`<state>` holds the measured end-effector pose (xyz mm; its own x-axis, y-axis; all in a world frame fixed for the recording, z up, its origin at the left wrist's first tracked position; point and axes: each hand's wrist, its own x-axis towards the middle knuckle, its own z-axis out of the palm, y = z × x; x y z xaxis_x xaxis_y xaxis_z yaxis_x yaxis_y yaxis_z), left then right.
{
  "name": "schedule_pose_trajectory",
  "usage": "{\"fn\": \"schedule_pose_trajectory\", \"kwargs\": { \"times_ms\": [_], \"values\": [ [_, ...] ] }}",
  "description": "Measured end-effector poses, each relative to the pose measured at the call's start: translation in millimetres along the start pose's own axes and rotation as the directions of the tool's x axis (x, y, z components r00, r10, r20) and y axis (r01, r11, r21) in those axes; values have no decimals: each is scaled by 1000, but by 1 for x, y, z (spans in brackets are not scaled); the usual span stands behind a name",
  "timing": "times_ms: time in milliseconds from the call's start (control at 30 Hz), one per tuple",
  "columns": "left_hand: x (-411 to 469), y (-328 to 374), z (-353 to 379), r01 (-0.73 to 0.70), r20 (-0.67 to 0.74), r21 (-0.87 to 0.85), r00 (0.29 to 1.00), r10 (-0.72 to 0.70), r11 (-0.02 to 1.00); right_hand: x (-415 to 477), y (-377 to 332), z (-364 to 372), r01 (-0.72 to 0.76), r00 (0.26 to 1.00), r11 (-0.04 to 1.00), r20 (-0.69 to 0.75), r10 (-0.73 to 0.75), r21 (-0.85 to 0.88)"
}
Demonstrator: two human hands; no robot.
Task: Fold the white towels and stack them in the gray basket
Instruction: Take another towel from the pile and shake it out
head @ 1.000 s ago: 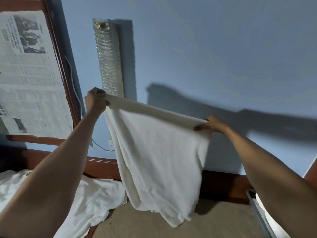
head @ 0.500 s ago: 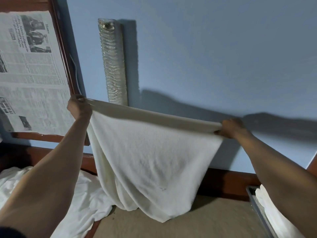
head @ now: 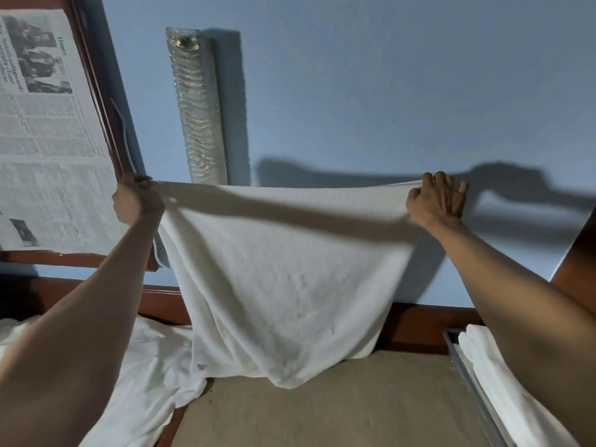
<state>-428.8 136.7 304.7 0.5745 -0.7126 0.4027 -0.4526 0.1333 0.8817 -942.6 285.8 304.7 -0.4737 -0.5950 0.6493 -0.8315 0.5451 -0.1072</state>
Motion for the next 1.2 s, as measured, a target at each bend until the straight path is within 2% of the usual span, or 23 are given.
{"fn": "schedule_pose_trajectory", "kwargs": {
  "times_ms": [167,333,567,767,1000,1200],
  "values": [
    [-26,10,-10,70,17,-23,997,-70,997,-21,22,-9,-6,999,999,-36,8,47],
    [-53,16,-31,62,98,-71,994,-55,996,-37,52,-30,7,996,998,-88,-2,61],
    [-86,25,-90,-50,286,119,958,14,992,-74,95,-94,-88,991,983,-86,103,162],
    [-129,37,-144,-140,184,51,974,129,989,-114,118,-151,-169,968,957,-142,206,235],
    [-170,42,-203,-134,142,92,983,120,987,-160,145,-197,-226,954,952,-150,259,206],
    [-207,26,-220,-171,169,77,973,156,982,-201,172,-197,-250,957,952,-104,271,175]
  ]
}}
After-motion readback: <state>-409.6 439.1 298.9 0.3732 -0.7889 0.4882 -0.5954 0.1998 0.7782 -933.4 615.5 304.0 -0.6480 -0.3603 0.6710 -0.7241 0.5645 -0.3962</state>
